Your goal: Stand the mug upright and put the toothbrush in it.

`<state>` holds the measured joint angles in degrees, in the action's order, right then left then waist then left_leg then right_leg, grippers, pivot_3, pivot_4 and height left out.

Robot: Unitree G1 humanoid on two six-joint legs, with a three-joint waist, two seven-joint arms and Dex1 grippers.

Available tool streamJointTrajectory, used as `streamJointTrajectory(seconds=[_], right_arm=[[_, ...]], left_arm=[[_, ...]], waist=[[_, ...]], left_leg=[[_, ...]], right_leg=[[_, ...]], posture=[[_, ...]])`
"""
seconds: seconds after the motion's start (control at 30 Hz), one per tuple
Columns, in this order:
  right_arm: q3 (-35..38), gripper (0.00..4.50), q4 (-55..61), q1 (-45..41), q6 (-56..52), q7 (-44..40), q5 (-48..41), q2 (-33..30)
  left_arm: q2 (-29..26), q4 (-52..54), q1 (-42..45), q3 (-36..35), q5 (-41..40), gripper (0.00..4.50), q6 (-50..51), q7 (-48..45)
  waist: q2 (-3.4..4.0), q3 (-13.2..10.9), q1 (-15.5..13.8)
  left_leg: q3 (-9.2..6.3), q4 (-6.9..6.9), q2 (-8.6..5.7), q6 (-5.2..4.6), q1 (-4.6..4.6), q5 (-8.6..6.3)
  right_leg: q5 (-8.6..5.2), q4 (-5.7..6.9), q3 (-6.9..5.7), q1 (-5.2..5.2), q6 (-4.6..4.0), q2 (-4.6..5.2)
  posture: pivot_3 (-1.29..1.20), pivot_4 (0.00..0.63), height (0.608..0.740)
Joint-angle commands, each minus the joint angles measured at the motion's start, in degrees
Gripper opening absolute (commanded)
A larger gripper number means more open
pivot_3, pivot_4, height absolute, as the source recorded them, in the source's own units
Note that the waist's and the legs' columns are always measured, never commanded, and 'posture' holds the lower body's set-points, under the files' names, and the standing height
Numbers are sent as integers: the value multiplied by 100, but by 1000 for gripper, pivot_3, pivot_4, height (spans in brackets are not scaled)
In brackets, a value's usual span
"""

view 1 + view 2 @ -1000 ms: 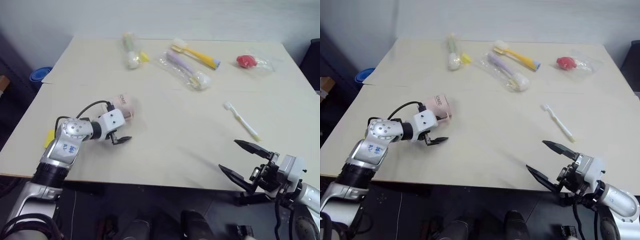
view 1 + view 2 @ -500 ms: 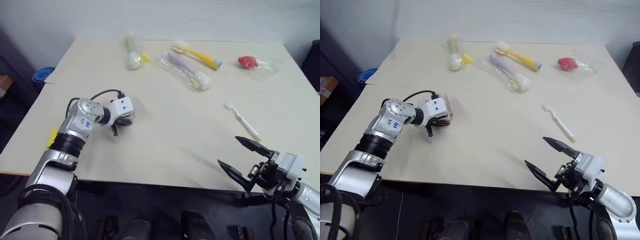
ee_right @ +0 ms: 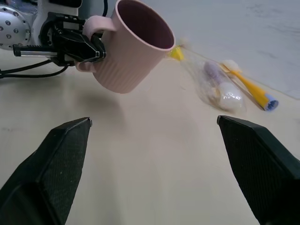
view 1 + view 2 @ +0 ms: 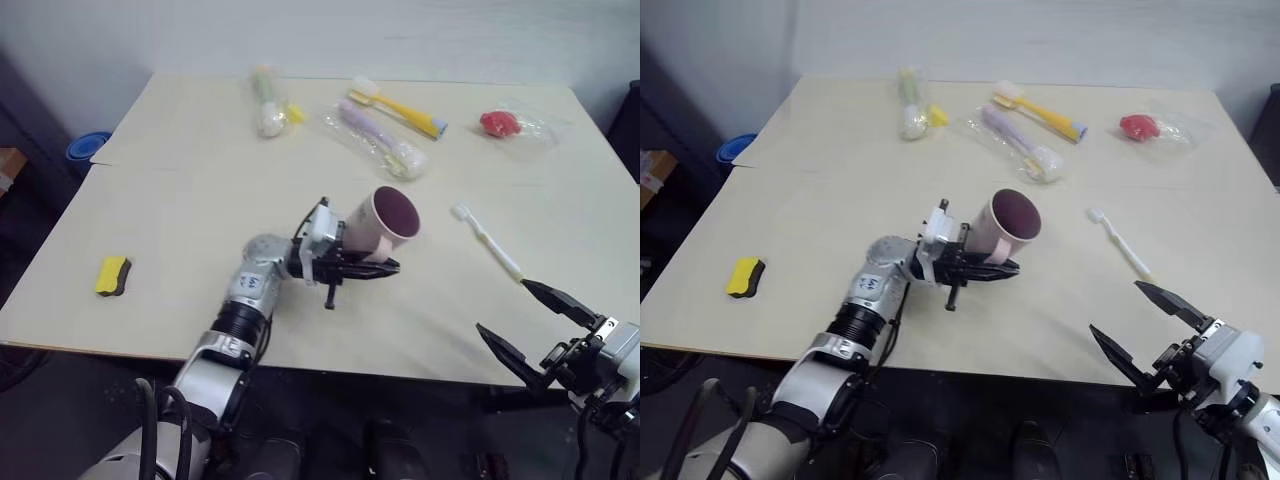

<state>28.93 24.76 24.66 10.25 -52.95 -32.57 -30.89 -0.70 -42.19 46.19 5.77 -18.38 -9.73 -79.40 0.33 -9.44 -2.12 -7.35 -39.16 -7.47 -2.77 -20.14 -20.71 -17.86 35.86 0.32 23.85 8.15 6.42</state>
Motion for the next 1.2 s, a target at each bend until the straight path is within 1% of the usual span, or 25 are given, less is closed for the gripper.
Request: streamJointTrajectory(seconds=[0.03, 0.13, 0.2, 0.23, 0.27, 0.37, 0.47, 0.53, 0.6, 0.63, 0.67, 0.77, 0.87, 0.9, 0.97, 1.03, 1.1, 1.2], right_arm=[[189, 4500, 391, 63, 73, 152, -20, -19], [217, 4500, 486, 89, 18, 211, -48, -62], [229, 4500, 469, 88, 2, 211, -52, -80], [227, 4500, 445, 71, -6, 209, -49, -91], [229, 4500, 429, 67, -7, 203, -51, -97], [170, 4500, 281, -1, -118, 237, -137, -80], [209, 4500, 66, -23, -241, 377, -187, 16], [335, 4500, -179, 120, -114, 218, -177, 32], [482, 4500, -395, 295, -19, 68, -209, 45], [592, 4500, -516, 429, 51, -44, -251, 59], [731, 4500, -642, 588, 114, -117, -271, 92], [1049, 4500, -971, 872, 495, -190, -100, 204], [1170, 4500, -1181, 940, 768, -180, 127, 180], [1158, 4500, -1209, 832, 798, -116, 203, 114], [1095, 4500, -1197, 457, 519, 207, 346, -133], [998, 4500, -1201, 92, 17, 556, 591, -483], [682, 4500, -1255, -601, -1069, 913, 768, -1168], [-190, 4500, -1669, -1956, -3130, 1139, 792, -2255]], left_arm=[[211, -1008, -131, -16, 379, 33, -936, 438], [276, -1367, -143, -201, 356, 33, -1018, 626], [178, -1437, -175, -223, 406, 594, -1091, 619], [80, -1434, -187, -209, 442, 720, -1049, 577], [17, -1423, -200, -200, 467, 1083, -1006, 547], [-433, -1121, -228, -288, 488, 1862, -945, 539], [-706, -862, -289, -324, 530, 2722, -641, 817], [-1007, -453, -455, -331, 508, 3354, -478, 752], [-1290, -6, -648, -347, 453, 3872, -282, 675], [-1480, 303, -787, -393, 375, 4237, -105, 635], [-1703, 675, -960, -488, 256, 4485, 22, 586], [-2310, 1930, -1468, -976, -346, 4485, 558, 565], [-2815, 3098, -1925, -1350, -740, 4485, 1149, 823], [-2973, 3425, -2076, -1484, -817, 4485, 1322, 967], [-3236, 3900, -2350, -1664, -957, 4485, 1657, 1140], [-3367, 4164, -2533, -1751, -1056, 4485, 1896, 1285], [-3473, 4349, -2770, -1806, -1071, 4485, 2047, 1398], [-3537, 4587, -3036, -1730, -1022, 4485, 2151, 1490]], waist=[[0, 0, 19], [-3, 8, 48], [-1, 12, 48], [1, 13, 51], [3, 14, 60], [6, 16, 83], [7, 17, 73], [7, 17, 54], [9, 18, 44], [10, 18, 48], [10, 18, 50], [12, 16, 68], [17, 16, 85], [19, 17, 89], [30, 21, 96], [42, 26, 88], [48, 26, 87], [49, 25, 87]], left_leg=[[2, 0, 2, 0, 1, 0], [3, 0, 5, 2, 1, 0], [3, -1, 4, 2, 6, 0], [3, -1, 4, 2, 6, 0], [3, 0, 4, 2, 6, 0], [4, 2, 6, 2, 6, 0], [4, 3, 12, 6, 6, -2], [4, 3, 8, 5, 3, -1], [1, 2, 4, 4, 1, -1], [-3, 4, 4, 4, -1, -1], [-3, 7, 4, 4, -4, -1], [-4, 15, 9, 5, -4, -2], [-3, 15, 15, 9, -3, -4], [-3, 14, 15, 9, 0, -4], [-2, 12, 14, 10, 8, -4], [5, 13, 12, 9, 23, -5], [6, 17, 12, 10, 38, -5], [8, 19, 15, 12, 38, -6]], right_leg=[[0, 0, 2, 0, 0, -1], [0, 3, 4, 4, 0, -1], [0, 3, 5, -2, 0, 0], [0, 3, 5, -2, 0, 0], [0, 4, 6, -1, 0, -1], [0, 7, 8, 3, 0, -3], [0, 12, 10, 8, -1, -7], [0, 12, 10, 10, -1, -6], [0, 13, 9, 10, -1, -5], [0, 14, 7, 10, -1, -4], [0, 16, 7, 10, -1, -4], [0, 14, 8, 11, -1, -3], [-2, 12, 17, 11, -4, -3], [-2, 9, 20, 8, -6, -2], [-3, 2, 26, 0, -6, -2], [-3, 2, 31, -10, -7, -2], [-6, 3, 31, -17, -13, -2], [-9, 5, 34, -14, -18, -1]], posture=[[0, 150, 740], [0, 150, 740], [0, 150, 740], [0, 150, 740], [0, 150, 740], [0, 150, 740], [0, 150, 740], [0, 150, 740], [0, 150, 740], [0, 150, 740], [0, 150, 740], [0, 150, 740], [0, 150, 740], [0, 150, 740], [0, 150, 740], [0, 150, 740], [0, 150, 740], [0, 150, 740]])
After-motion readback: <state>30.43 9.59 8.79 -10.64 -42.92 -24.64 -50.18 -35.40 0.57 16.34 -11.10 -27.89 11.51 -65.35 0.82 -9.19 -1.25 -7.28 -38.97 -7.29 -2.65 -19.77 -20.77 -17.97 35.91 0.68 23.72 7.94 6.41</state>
